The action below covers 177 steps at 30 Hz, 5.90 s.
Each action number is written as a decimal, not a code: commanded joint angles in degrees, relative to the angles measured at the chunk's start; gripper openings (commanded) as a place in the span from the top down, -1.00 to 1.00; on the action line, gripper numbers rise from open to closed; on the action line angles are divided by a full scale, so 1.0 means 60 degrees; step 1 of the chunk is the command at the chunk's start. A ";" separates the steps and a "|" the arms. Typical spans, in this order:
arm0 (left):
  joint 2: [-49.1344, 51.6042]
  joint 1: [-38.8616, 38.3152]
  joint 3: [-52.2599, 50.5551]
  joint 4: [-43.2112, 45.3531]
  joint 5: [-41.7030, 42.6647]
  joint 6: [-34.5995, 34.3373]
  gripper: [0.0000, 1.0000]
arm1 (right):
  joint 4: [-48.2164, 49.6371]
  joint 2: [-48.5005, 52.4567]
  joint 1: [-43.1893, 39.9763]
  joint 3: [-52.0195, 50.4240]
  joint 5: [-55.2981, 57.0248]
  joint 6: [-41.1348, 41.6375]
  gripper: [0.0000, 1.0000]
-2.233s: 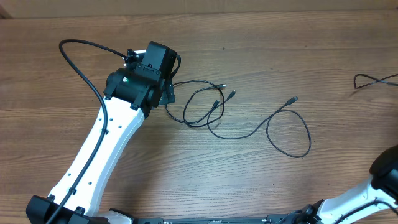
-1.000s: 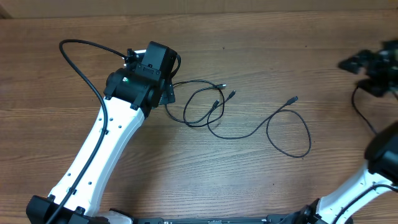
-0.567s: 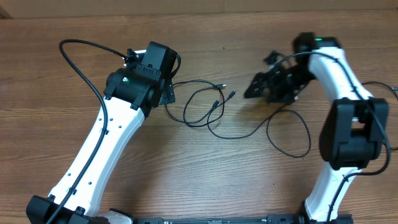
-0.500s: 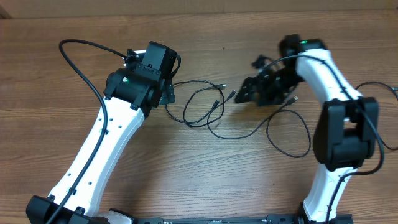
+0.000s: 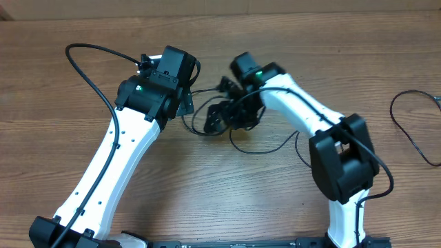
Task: Untangle cables
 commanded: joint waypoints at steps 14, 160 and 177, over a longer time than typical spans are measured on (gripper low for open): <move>-0.0229 0.0044 -0.0051 0.0033 -0.0189 0.0178 -0.99 | 0.0313 -0.0091 0.1213 -0.0040 0.3158 -0.0306 -1.00; -0.0229 0.0044 -0.0051 0.0033 -0.0189 0.0178 -0.99 | -0.0911 0.1625 -0.9041 0.7155 -0.0328 -0.4546 -1.00; -0.0229 0.0044 -0.0051 0.0033 -0.0189 0.0178 -0.99 | -0.0171 0.4138 -0.8032 0.7147 0.2940 -0.3920 -1.00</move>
